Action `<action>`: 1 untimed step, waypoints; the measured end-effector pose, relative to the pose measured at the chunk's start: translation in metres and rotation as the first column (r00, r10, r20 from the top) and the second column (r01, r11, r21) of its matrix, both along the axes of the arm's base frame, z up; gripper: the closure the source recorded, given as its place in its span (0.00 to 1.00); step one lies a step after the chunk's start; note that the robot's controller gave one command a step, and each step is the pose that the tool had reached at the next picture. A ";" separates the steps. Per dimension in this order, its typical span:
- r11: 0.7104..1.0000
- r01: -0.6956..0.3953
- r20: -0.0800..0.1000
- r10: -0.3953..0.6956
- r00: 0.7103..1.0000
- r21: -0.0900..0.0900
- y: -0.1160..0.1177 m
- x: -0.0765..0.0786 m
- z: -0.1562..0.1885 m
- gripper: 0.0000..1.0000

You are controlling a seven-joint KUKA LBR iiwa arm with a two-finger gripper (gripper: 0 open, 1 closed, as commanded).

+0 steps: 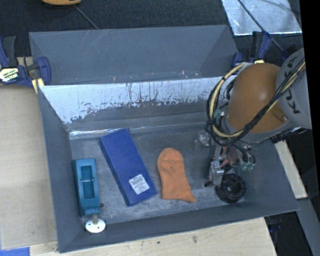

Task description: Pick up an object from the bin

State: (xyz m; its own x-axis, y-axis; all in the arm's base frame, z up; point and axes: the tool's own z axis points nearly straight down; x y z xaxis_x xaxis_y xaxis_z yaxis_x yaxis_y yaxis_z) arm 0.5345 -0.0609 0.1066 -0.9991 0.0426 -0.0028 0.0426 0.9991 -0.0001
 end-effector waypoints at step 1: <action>1.000 0.022 0.004 -0.022 1.000 -0.001 0.052 0.022 -0.019 0.00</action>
Offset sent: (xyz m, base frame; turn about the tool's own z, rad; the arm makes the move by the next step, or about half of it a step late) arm 0.0319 0.0591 -0.0366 0.0190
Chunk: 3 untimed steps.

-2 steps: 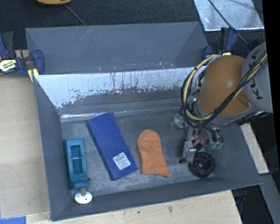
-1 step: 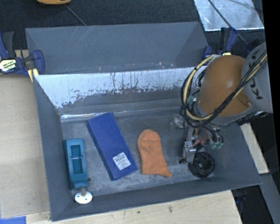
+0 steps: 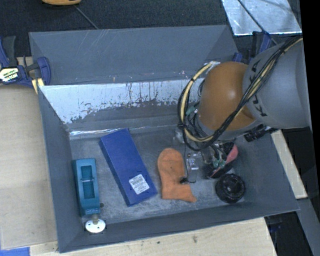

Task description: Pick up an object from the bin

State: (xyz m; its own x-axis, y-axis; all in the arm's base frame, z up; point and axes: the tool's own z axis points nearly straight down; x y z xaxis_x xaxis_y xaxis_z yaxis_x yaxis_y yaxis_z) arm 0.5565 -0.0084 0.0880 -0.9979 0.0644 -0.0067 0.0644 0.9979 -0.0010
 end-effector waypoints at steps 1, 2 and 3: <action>1.000 -0.003 0.000 0.003 1.000 0.002 0.009 0.011 -0.016 1.00; 1.000 -0.002 0.000 0.002 1.000 0.001 0.006 0.012 -0.017 1.00; 0.999 -0.036 -0.003 0.036 0.999 0.001 -0.003 -0.039 0.121 1.00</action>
Offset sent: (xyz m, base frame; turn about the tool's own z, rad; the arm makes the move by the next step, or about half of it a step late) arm 0.0000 0.0000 0.0000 0.0000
